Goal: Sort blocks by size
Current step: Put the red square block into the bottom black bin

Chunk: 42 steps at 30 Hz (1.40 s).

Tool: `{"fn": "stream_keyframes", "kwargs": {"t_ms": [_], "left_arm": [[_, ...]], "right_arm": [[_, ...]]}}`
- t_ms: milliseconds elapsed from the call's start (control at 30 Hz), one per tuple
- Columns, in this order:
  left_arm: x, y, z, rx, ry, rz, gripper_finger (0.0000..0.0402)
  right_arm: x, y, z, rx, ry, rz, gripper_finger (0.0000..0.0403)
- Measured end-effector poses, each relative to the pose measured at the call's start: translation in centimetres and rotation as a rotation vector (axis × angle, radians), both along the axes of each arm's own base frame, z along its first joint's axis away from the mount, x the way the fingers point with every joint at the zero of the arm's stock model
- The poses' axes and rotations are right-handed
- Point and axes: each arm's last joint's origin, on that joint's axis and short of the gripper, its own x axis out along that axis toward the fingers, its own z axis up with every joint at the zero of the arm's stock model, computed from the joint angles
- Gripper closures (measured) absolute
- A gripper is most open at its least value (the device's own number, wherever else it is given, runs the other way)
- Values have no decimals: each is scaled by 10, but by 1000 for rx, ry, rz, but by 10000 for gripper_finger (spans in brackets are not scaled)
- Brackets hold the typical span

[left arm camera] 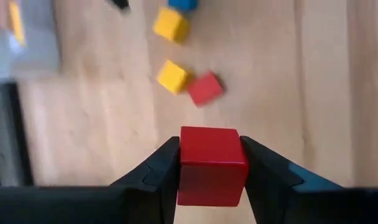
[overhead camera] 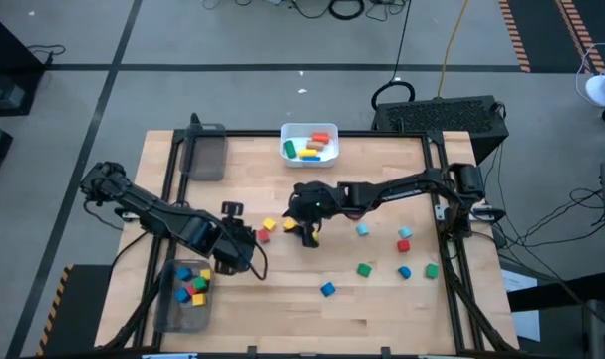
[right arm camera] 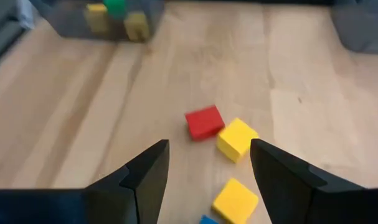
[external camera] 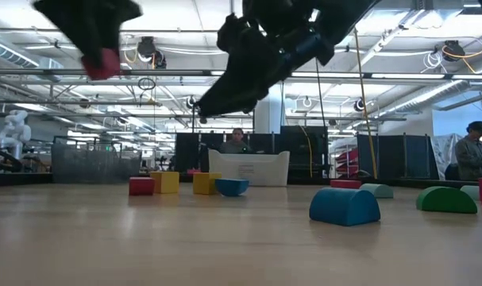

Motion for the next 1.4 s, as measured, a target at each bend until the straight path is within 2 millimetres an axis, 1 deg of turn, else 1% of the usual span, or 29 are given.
{"fn": "stream_keyframes", "kwargs": {"t_ms": [233,400,633,833,967,1133,1400], "left_arm": [[-24,-19,-2,-117,144,118,257],[-39,-37,-3,-191,192,191,257],[-64,-67,-3,-213,162,257,257],[-87,-87,-4,-206,103,295,257],[-102,-93,-15,-187,98,345,257],[-116,-99,-34,-190,119,386,257],[-120,-101,-60,-232,134,389,257]], "right_arm": [[-4,11,-7,-46,41,-37,191],[-6,17,-12,-37,56,-28,191],[-13,21,-22,4,98,-51,191],[-20,21,-35,46,137,-87,191],[-21,22,-36,57,140,-100,191],[-20,25,-35,25,116,-113,191],[-18,26,-33,22,84,-107,191]]}}
